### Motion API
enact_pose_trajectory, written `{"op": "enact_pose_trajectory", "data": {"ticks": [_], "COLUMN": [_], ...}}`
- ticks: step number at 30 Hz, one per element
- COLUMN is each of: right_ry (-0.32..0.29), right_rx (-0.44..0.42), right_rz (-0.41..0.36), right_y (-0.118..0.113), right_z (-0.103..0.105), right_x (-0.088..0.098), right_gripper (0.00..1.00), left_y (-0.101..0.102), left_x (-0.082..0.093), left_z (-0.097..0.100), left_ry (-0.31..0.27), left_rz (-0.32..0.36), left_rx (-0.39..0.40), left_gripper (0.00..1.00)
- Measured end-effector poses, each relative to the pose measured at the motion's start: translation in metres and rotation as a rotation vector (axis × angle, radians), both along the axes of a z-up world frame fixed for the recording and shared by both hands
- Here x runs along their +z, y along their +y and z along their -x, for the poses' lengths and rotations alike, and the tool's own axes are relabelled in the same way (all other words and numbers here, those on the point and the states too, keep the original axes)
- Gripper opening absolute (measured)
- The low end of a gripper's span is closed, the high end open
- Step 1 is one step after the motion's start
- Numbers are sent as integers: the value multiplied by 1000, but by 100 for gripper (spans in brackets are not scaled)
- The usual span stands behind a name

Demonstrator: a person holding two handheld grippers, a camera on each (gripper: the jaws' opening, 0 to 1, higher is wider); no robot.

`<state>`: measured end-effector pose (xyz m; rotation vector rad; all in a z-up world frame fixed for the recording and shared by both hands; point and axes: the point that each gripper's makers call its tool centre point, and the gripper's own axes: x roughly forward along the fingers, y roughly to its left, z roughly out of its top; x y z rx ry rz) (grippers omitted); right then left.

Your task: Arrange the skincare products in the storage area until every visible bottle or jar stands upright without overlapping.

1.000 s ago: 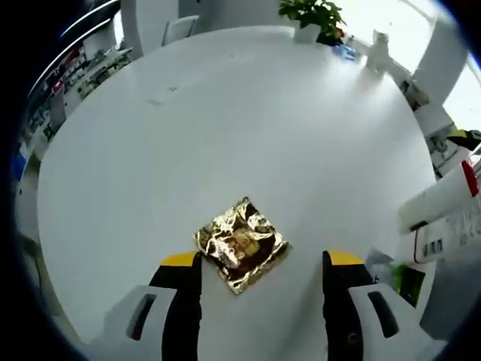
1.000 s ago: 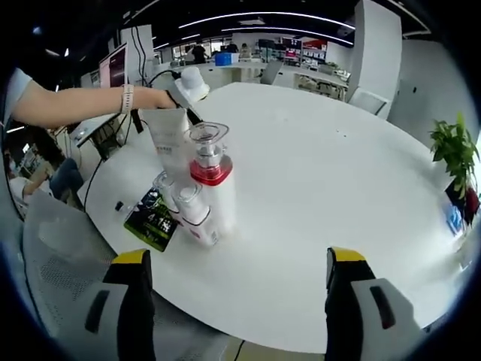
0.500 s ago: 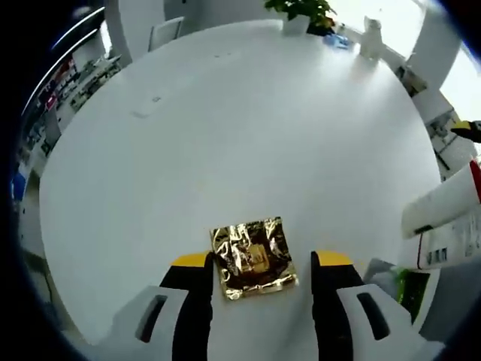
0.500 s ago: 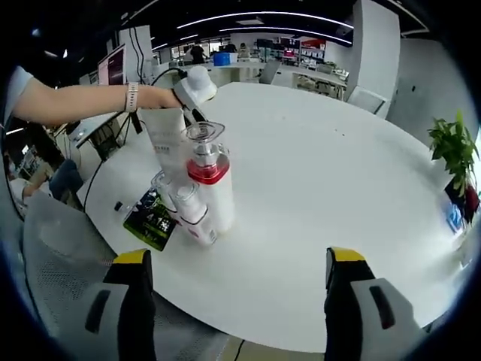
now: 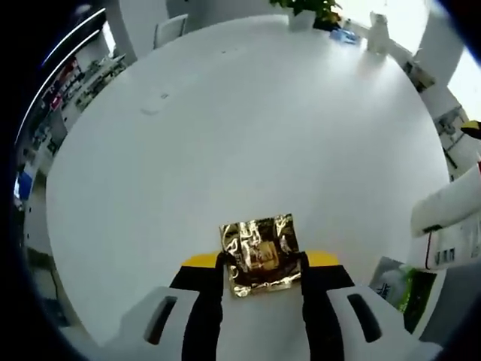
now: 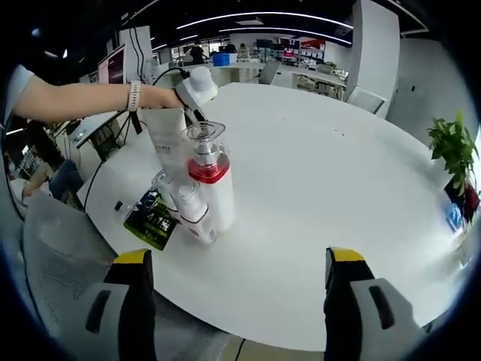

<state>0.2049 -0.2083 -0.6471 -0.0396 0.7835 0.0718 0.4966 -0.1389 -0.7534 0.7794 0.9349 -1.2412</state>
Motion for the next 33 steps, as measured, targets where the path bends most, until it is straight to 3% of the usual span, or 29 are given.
{"op": "enact_pose_trajectory", "data": {"ticks": [11, 33], "right_ry": [-9, -58], "right_rx": [-2, 38], "right_rz": [6, 20], "right_y": [0, 11], "right_z": [1, -5], "right_x": [3, 19], "right_gripper": [95, 96], "left_y": [6, 49], "left_x": [-1, 19], "left_z": [6, 35], "left_ry": [15, 5], "left_rz": [-20, -75], "left_rx": [-25, -129], "left_gripper": [37, 37]}}
